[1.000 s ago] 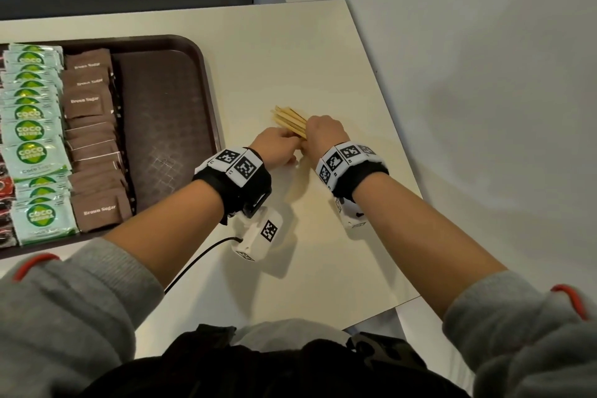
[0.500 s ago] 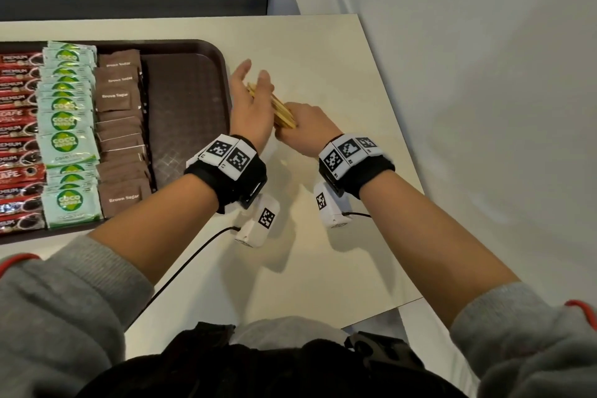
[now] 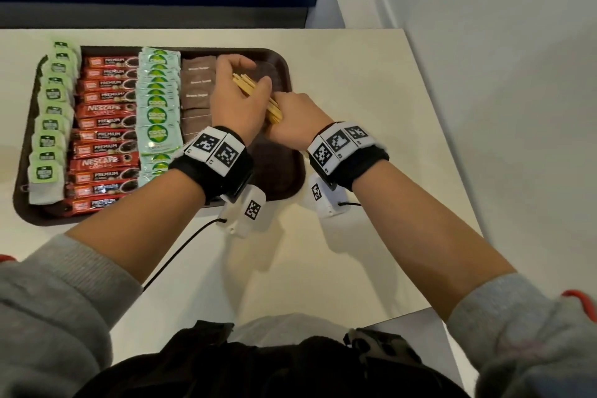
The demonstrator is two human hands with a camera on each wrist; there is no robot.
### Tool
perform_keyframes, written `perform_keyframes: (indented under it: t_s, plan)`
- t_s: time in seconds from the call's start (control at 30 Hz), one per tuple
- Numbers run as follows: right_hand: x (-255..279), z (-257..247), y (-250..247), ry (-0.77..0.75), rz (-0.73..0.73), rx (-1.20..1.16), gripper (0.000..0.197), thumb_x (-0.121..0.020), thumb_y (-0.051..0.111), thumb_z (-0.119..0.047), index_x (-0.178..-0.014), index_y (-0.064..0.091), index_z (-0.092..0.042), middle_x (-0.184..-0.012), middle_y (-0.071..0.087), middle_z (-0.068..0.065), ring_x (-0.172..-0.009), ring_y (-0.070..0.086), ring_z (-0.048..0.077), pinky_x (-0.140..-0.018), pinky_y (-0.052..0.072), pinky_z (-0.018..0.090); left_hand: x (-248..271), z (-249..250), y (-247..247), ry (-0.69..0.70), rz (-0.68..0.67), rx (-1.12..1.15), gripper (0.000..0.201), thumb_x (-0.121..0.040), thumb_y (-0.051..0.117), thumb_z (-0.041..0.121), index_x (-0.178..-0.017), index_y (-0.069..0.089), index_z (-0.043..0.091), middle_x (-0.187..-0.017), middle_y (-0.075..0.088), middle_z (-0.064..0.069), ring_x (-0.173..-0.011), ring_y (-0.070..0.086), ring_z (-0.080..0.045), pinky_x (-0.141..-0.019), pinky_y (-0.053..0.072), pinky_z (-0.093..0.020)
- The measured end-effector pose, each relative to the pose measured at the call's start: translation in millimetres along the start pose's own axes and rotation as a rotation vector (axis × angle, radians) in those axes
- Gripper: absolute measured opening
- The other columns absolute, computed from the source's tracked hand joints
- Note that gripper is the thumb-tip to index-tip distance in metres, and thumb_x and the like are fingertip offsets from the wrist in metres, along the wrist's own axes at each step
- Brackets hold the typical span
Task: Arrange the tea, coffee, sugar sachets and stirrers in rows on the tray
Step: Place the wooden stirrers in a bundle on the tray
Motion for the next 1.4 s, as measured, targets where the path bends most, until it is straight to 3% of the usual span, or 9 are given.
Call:
perform_keyframes:
  t_s: [0.13,0.37,0.47,0.57,0.8,0.9,1.03,1.2,1.4]
  plan:
    - [-2,-19,8,-0.004,0.026,-0.05,0.036,-0.08,0.065,-0.023,-0.111,0.049,-0.012,-0.091,0.057,0.002,-0.074,0.056,0.016,-0.058,0.041,0.022,-9,0,-19,-0.051,0.049,-0.038,0.025,-0.081,0.056,0.013,-0.073,0.042,0.032,-0.069,0.049,0.013,-0.062,0.049,-0.008,-0.068,0.044,-0.026]
    - [8,-15,14,0.042,-0.029,-0.017,0.026,-0.081,0.065,-0.028,-0.1,0.051,-0.019,-0.079,0.054,-0.002,-0.063,0.06,0.016,-0.058,0.054,0.025,-23,-19,-52,-0.213,0.183,0.029,0.017,-0.085,0.054,0.021,-0.076,0.043,0.03,-0.068,0.052,0.006,-0.065,0.062,-0.018,-0.067,0.057,-0.04]
    - [9,-12,14,0.061,0.046,-0.131,0.025,-0.084,0.066,-0.025,-0.105,0.056,-0.018,-0.084,0.057,-0.002,-0.067,0.059,0.014,-0.053,0.049,0.017,-21,-25,-57,-0.272,0.171,0.111,0.017,-0.088,0.054,0.018,-0.077,0.044,0.024,-0.069,0.054,0.001,-0.051,0.06,-0.007,-0.047,0.053,-0.025]
    - [7,-13,14,0.068,0.103,-0.087,0.031,-0.082,0.067,-0.018,-0.112,0.06,-0.015,-0.093,0.055,-0.002,-0.082,0.053,0.012,-0.056,0.036,0.012,-16,-28,-61,-0.31,0.111,0.19,0.015,-0.084,0.061,0.015,-0.076,0.051,0.021,-0.078,0.062,-0.007,-0.063,0.065,-0.016,-0.049,0.052,-0.021]
    - [4,-17,26,0.055,0.086,-0.103,0.029,-0.084,0.064,-0.013,-0.113,0.061,-0.013,-0.092,0.055,0.0,-0.083,0.053,0.014,-0.058,0.035,0.013,-18,-23,-78,-0.162,-0.007,0.142,0.025,-0.085,0.066,0.023,-0.107,0.06,0.035,-0.096,0.067,-0.007,-0.071,0.069,-0.014,-0.055,0.057,-0.027]
    - [4,-16,26,0.062,0.091,-0.106,0.031,-0.082,0.067,-0.015,-0.113,0.061,-0.013,-0.094,0.056,-0.001,-0.086,0.053,0.013,-0.06,0.036,0.011,-18,-20,-80,-0.182,0.047,0.061,0.036,-0.099,0.043,0.038,-0.085,0.071,0.02,-0.069,0.062,0.003,-0.059,0.061,-0.004,-0.053,0.052,-0.019]
    - [4,-17,29,0.054,0.087,-0.176,0.034,-0.081,0.07,-0.016,-0.113,0.061,-0.014,-0.094,0.055,-0.002,-0.086,0.053,0.011,-0.06,0.036,0.011,-16,-22,-79,-0.237,0.092,0.034,0.05,-0.102,0.03,0.031,-0.063,0.06,0.023,-0.07,0.061,0.004,-0.061,0.058,-0.003,-0.044,0.043,-0.008]
    - [5,-14,35,0.051,0.042,-0.222,0.041,-0.079,0.073,-0.02,-0.117,0.059,-0.014,-0.101,0.055,-0.003,-0.094,0.052,0.012,-0.067,0.038,0.011,-21,-27,-81,-0.176,0.024,-0.181,0.027,-0.088,0.042,0.033,-0.067,0.054,0.021,-0.074,0.061,-0.011,-0.077,0.065,-0.035,-0.072,0.056,-0.046]
    - [1,-11,24,0.075,0.054,-0.213,0.055,-0.072,0.079,-0.023,-0.121,0.054,-0.018,-0.106,0.051,-0.006,-0.096,0.049,0.009,-0.068,0.037,0.01,-24,-26,-82,-0.139,0.067,-0.242,0.029,-0.087,0.048,0.039,-0.061,0.044,0.026,-0.064,0.057,-0.002,-0.071,0.063,-0.03,-0.071,0.055,-0.044]
Point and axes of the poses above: each hand's wrist, its own x-axis away from the middle knuckle, its own y-axis out of the palm, z = x × y, the point moved 3 cm from there along -x, towards the middle knuckle
